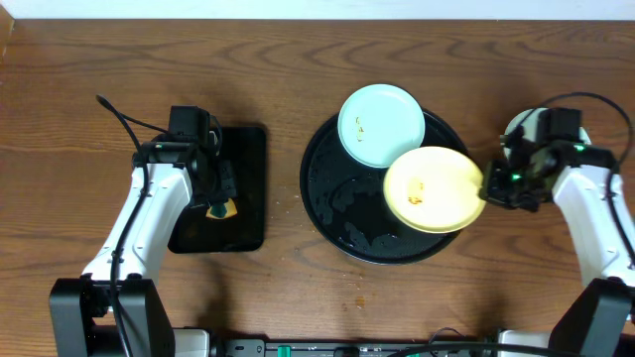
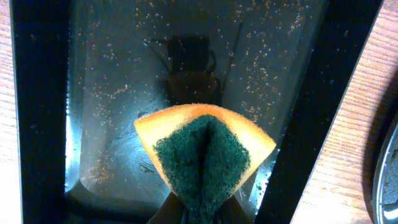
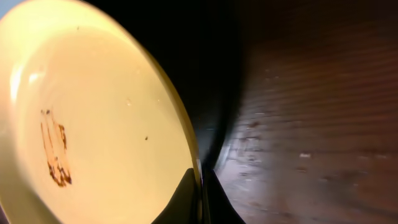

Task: Clean dirty plates on tray and stack at the side
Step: 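Release the plate and move right gripper to the yellow plate rim, then grip the yellow plate rim with the right gripper and pull it center, then rub the held sponge on the black rectangular tray with the left gripper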

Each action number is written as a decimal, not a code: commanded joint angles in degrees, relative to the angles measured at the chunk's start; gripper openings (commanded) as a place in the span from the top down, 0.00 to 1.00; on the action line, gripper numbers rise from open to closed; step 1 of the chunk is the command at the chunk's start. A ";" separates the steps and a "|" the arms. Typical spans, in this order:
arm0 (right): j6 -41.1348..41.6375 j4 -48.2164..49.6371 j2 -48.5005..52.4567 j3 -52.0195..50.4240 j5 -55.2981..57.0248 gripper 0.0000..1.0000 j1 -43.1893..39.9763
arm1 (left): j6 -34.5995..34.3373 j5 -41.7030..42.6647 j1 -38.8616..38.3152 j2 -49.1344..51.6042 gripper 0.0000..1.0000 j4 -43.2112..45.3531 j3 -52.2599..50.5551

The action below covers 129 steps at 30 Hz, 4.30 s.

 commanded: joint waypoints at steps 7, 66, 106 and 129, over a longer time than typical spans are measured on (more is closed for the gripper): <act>13.22 9.64 -0.33 -10.27 -0.33 0.99 11.52 | 0.79 0.37 0.15 0.17 0.92 0.17 -0.31; -5.35 31.67 9.86 -12.39 5.60 0.96 17.22 | 2.97 -4.02 0.17 4.39 0.26 6.47 -0.48; -5.16 31.47 9.86 -12.39 5.60 0.93 17.22 | 2.93 -6.97 0.15 17.44 0.39 7.82 -0.50; -5.16 31.47 9.86 -12.39 5.60 0.88 17.22 | 3.34 -6.71 0.33 16.57 0.21 0.66 1.81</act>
